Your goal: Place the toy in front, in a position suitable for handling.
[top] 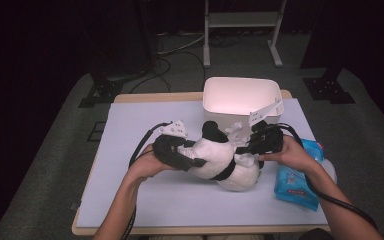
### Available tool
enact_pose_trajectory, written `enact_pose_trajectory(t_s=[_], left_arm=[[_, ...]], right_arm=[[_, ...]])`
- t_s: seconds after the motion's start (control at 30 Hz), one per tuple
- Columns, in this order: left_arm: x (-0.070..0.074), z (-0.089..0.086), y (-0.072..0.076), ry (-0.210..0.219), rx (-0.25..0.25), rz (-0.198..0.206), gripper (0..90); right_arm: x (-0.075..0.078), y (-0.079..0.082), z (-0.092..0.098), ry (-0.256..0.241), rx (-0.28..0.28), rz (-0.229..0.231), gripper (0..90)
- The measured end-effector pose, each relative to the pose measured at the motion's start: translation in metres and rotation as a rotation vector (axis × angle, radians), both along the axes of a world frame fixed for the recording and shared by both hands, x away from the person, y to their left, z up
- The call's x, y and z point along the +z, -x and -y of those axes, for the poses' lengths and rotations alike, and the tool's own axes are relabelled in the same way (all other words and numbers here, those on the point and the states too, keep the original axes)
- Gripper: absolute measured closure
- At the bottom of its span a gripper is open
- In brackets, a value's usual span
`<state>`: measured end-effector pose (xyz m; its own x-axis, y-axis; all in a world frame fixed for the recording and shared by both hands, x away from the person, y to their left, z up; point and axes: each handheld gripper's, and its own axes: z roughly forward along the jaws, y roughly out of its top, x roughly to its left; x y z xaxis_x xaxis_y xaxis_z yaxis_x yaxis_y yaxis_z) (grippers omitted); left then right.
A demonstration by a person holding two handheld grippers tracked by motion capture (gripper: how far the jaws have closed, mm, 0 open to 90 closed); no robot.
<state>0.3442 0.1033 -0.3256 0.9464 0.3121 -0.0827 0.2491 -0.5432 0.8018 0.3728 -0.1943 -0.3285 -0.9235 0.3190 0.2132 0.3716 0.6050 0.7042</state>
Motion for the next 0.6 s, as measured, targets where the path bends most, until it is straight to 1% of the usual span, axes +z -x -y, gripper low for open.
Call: enact_pose_trajectory(t_s=[0.07, 0.13, 0.17, 0.3, 0.33, 0.37, 0.4, 0.43, 0.57, 0.6], left_arm=[[0.006, -0.003, 0.001, 0.002, 0.003, 0.010, 33.0], [0.012, -0.005, 0.002, -0.003, 0.003, 0.019, 33.2], [0.017, -0.004, 0.003, -0.014, -0.001, 0.026, 33.3], [0.017, 0.003, 0.004, -0.021, -0.015, 0.033, 33.1], [0.017, 0.003, 0.004, -0.021, -0.015, 0.033, 33.0], [0.016, 0.008, 0.004, -0.017, -0.025, 0.035, 32.9], [0.016, 0.008, 0.004, -0.017, -0.025, 0.035, 32.8], [0.017, 0.012, 0.004, -0.012, -0.027, 0.037, 32.7], [0.020, 0.021, 0.005, -0.023, -0.035, 0.051, 32.2], [0.020, 0.021, 0.005, -0.023, -0.035, 0.051, 32.1]], right_arm=[[-0.001, 0.000, -0.003, -0.017, 0.006, -0.003, 86.4], [0.000, 0.000, -0.005, -0.021, 0.009, 0.001, 86.4], [0.001, -0.001, -0.004, -0.023, 0.010, 0.005, 86.4], [0.014, 0.000, 0.003, -0.037, 0.004, 0.022, 86.3], [0.014, 0.000, 0.003, -0.037, 0.004, 0.022, 86.3], [0.023, 0.001, 0.006, -0.041, 0.000, 0.038, 86.3], [0.028, 0.002, 0.007, -0.044, 0.000, 0.048, 86.3], [0.033, 0.003, 0.008, -0.045, 0.001, 0.049, 86.2], [0.050, 0.005, 0.003, -0.006, 0.017, 0.093, 86.2], [0.050, 0.005, 0.003, -0.006, 0.017, 0.093, 86.2]])
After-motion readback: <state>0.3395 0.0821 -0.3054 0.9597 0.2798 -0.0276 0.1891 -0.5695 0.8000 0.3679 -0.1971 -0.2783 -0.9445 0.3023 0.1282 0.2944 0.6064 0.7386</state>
